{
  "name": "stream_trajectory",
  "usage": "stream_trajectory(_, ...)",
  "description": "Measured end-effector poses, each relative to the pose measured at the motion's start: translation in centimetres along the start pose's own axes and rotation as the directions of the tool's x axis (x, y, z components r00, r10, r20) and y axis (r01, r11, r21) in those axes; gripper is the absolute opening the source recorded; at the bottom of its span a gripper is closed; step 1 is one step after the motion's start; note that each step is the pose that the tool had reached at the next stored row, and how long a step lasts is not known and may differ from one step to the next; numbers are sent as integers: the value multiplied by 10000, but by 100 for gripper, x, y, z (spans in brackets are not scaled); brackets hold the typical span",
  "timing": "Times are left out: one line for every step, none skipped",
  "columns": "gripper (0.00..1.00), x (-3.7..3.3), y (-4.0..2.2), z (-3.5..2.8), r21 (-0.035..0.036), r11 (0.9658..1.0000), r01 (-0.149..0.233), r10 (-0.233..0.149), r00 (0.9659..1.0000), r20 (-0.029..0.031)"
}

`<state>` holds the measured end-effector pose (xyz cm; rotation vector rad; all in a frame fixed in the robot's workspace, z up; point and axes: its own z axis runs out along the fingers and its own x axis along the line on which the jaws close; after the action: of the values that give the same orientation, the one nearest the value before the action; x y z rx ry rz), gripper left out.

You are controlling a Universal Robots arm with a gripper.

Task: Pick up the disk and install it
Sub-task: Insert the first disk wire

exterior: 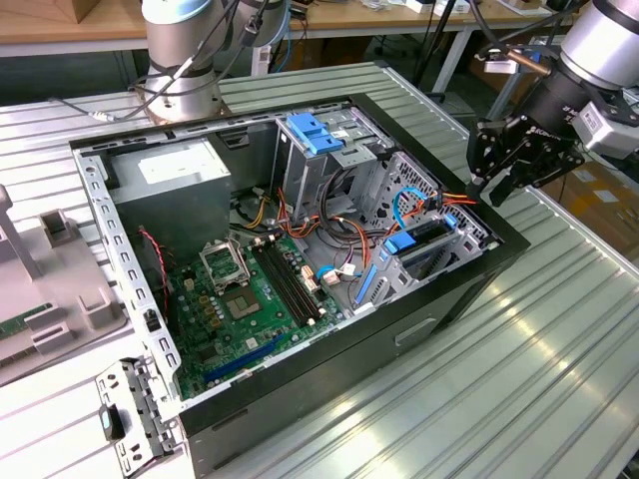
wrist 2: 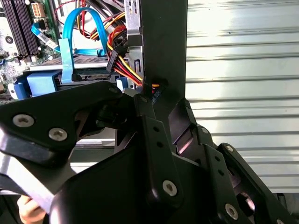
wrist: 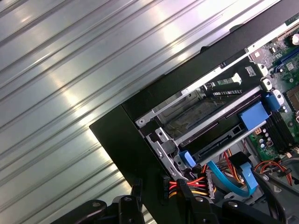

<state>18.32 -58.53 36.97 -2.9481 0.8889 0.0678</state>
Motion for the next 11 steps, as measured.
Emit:
stream_trajectory(42,0,0,2,1,10000,0,0,10000,1)
stream_trajectory(42,0,0,5,2,10000,0,0,10000,1)
stream_trajectory(42,1,0,11,4,10000,-16,16,10000,1)
stream_trajectory(42,1,1,20,9,10000,-45,45,10000,2)
stream_trajectory(42,2,2,32,11,10000,-74,74,10000,1)
stream_trajectory(42,2,2,37,12,10000,-83,83,10000,1)
stream_trajectory(42,3,2,44,15,10000,-93,93,10000,2)
stream_trajectory(42,3,3,57,22,10000,-96,96,10000,7)
stream_trajectory(42,3,3,58,21,10000,-97,97,10000,6)
stream_trajectory(42,3,3,58,21,10000,-97,97,10000,5)
stream_trajectory(42,3,3,58,20,10000,-97,97,10000,5)
